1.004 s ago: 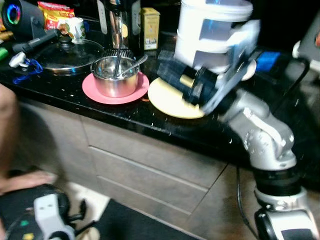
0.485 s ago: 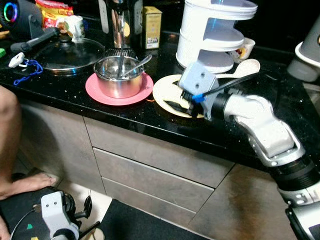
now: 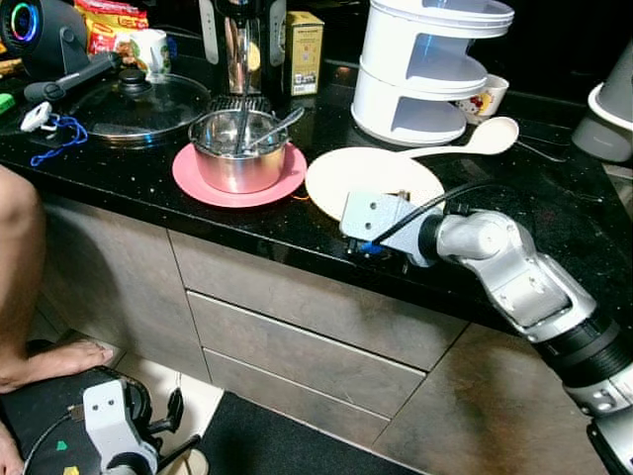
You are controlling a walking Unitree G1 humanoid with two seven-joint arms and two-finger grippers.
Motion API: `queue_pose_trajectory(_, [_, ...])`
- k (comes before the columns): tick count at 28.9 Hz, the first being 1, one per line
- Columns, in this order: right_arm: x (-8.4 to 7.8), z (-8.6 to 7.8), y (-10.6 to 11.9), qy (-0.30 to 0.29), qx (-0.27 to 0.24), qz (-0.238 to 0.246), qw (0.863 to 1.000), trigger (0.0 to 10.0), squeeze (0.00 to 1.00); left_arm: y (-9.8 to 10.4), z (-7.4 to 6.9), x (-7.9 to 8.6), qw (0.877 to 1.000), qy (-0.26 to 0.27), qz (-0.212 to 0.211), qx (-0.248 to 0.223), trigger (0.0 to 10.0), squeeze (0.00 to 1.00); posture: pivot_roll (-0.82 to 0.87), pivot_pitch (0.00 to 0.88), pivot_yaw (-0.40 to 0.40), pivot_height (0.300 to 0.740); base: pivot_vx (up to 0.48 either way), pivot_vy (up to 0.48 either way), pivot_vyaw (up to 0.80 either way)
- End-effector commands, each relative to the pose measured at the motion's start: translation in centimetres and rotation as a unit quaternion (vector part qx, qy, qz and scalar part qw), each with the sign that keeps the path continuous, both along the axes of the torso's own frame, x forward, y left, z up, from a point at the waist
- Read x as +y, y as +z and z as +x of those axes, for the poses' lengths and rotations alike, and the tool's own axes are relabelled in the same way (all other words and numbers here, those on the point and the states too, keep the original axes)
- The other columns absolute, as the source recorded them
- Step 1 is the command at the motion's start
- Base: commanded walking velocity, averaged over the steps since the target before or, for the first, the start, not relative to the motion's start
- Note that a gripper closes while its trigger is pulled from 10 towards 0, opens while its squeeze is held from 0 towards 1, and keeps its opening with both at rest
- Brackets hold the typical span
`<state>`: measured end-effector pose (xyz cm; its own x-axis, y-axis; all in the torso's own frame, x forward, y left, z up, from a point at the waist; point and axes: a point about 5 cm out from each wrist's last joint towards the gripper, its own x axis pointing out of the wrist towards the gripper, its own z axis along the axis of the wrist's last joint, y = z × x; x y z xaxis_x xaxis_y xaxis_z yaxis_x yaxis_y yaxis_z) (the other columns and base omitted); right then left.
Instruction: Kitchen organization
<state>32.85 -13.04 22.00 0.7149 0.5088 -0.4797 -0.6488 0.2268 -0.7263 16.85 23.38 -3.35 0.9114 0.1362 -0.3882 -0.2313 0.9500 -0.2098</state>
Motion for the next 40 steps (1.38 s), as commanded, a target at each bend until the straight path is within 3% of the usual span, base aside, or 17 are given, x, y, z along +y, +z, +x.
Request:
queue_pose_trajectory(1, [-0.4,0.1,-1.1,-0.015,0.019,-0.025,0.999,10.0,0.00,-0.2,-0.2,-0.2,1.000,-0.002,-0.003,0.004,10.0,0.00,0.05,0.000,-0.059,0.732,0.000,0.000,0.00])
queue_pose_trajectory(9, [-2.3,1.5,-1.1,-0.097,-0.014,-0.075,0.992,10.0,0.00,-0.2,-0.2,-0.2,1.000,-0.002,-0.002,0.003,10.0,0.00,0.05,0.000,-0.062,0.732,0.000,0.000,0.00])
queue_pose_trajectory(16, [-1.8,1.4,-1.8,-0.107,-0.013,-0.076,0.991,10.0,0.00,-0.2,-0.2,-0.3,1.000,-0.002,-0.002,0.002,10.0,0.00,0.05,0.000,-0.065,0.732,0.000,0.000,0.00])
queue_pose_trajectory(17, [-1.6,1.4,-2.0,-0.104,-0.011,-0.077,0.991,3.5,0.00,-0.2,-0.2,-0.3,1.000,-0.002,-0.002,0.001,10.0,0.00,0.05,0.000,-0.065,0.732,0.000,0.000,0.00])
queue_pose_trajectory(18, [-1.3,1.3,-2.2,-0.102,-0.009,-0.077,0.992,0.0,0.00,-0.2,-0.2,-0.3,1.000,-0.002,-0.002,0.001,10.0,0.00,0.05,0.000,-0.067,0.732,0.000,0.000,0.00])
queue_pose_trajectory(34, [-0.7,1.9,-3.7,-0.101,-0.043,-0.064,0.992,0.0,0.00,-0.2,-0.2,-0.3,1.000,-0.001,-0.002,0.000,10.0,0.00,0.05,0.000,-0.067,0.732,0.000,0.000,0.00])
queue_pose_trajectory(35, [-0.5,2.1,-3.5,-0.098,-0.069,-0.058,0.991,0.0,0.00,-0.2,-0.2,-0.3,1.000,-0.001,-0.002,0.000,10.0,0.00,0.05,0.000,-0.067,0.732,0.000,0.000,0.00])
queue_pose_trajectory(37, [-0.5,2.1,-3.5,-0.098,-0.069,-0.058,0.991,0.0,0.00,-0.2,-0.2,-0.3,1.000,-0.001,-0.002,0.000,10.0,0.00,0.05,0.000,-0.067,0.732,0.000,0.000,0.00])
queue_pose_trajectory(40, [0.0,2.6,-1.5,-0.086,-0.174,-0.030,0.981,0.0,0.00,-0.2,-0.3,-0.3,1.000,-0.002,-0.002,0.000,10.0,0.00,0.04,0.000,-0.062,0.732,0.000,0.000,0.00])
